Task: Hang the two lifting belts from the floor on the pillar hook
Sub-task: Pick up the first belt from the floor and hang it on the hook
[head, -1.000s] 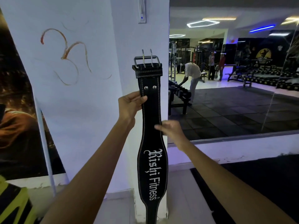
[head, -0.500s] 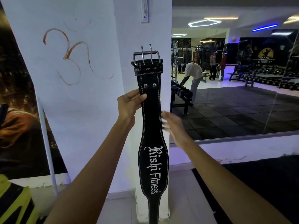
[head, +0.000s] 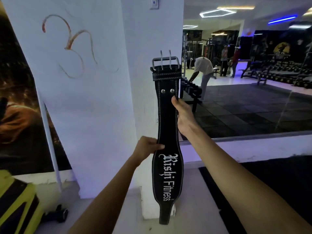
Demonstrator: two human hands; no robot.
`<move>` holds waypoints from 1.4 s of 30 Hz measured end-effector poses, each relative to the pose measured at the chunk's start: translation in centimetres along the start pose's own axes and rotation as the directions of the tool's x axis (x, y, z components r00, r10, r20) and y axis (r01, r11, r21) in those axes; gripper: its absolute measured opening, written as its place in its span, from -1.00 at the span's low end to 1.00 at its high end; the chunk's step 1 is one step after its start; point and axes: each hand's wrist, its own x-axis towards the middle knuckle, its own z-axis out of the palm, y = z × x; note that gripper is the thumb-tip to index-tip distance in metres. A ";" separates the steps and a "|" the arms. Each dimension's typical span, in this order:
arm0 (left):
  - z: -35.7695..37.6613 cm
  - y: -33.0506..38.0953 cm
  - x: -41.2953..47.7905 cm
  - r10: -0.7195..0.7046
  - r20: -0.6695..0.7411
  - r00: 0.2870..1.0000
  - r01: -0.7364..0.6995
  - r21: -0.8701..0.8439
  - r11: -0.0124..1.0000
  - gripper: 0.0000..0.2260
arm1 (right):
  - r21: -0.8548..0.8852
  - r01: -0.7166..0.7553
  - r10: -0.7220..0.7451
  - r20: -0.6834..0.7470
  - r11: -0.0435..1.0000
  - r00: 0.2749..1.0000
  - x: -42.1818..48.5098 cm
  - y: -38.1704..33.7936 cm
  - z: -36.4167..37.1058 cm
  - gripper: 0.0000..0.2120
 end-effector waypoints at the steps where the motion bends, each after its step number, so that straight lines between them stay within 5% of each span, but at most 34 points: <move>1: 0.1 0.9 0.2 0.028 -0.046 0.999 -0.031 -0.073 0.997 -0.87 | -0.001 0.002 -0.002 -0.002 1.000 1.000 -0.2 -0.1 0.2 -0.80; 4: 1.1 0.3 -0.7 0.035 -0.122 0.992 -0.060 -0.203 0.977 -0.93 | -0.002 0.017 -0.017 -0.018 1.000 1.000 -0.2 -1.0 0.5 -0.65; 9: 0.2 -4.5 -2.4 -0.157 0.045 0.987 0.146 0.180 0.973 -0.88 | 0.022 0.016 -0.016 0.001 1.000 1.000 0.0 -1.0 0.0 -0.68; 16: -1.5 10.8 0.9 0.236 -0.242 0.941 -0.287 -0.203 0.936 -0.84 | -0.027 0.019 -0.014 0.176 0.999 0.984 -0.2 1.0 -0.1 -0.79; 21: -0.9 12.1 1.2 0.265 -0.265 0.927 -0.321 -0.197 0.926 -0.86 | -0.081 0.082 -0.068 0.162 0.993 0.984 0.3 -3.0 1.0 -0.66; 29: 0.2 14.7 1.4 0.051 -0.270 0.961 -0.163 -0.408 0.898 -0.70 | -0.107 0.185 -0.183 0.031 0.977 0.983 0.8 -3.5 1.8 -0.85; 34: -0.7 15.8 2.5 -0.056 -0.160 0.986 0.002 -0.318 0.948 -0.47 | -0.126 0.209 -0.210 0.008 0.970 0.978 0.4 -2.8 1.5 -0.76; 42: -1.9 16.0 3.6 -0.087 0.013 0.996 0.086 -0.346 0.934 -0.63 | -0.141 0.256 -0.260 -0.016 0.956 0.965 0.6 -3.7 1.4 -0.86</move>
